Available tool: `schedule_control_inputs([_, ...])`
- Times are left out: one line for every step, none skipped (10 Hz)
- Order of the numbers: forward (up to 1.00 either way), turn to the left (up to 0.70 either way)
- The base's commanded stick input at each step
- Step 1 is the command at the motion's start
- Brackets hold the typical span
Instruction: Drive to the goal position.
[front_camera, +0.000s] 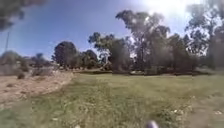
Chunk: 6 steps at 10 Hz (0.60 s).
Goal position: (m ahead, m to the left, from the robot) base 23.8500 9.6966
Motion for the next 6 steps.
schedule_control_inputs([1.0, 0.0])
schedule_control_inputs([1.0, 0.0])
schedule_control_inputs([1.0, 0.0])
schedule_control_inputs([1.0, 0.0])
schedule_control_inputs([1.0, 0.0])
schedule_control_inputs([1.0, 0.0])
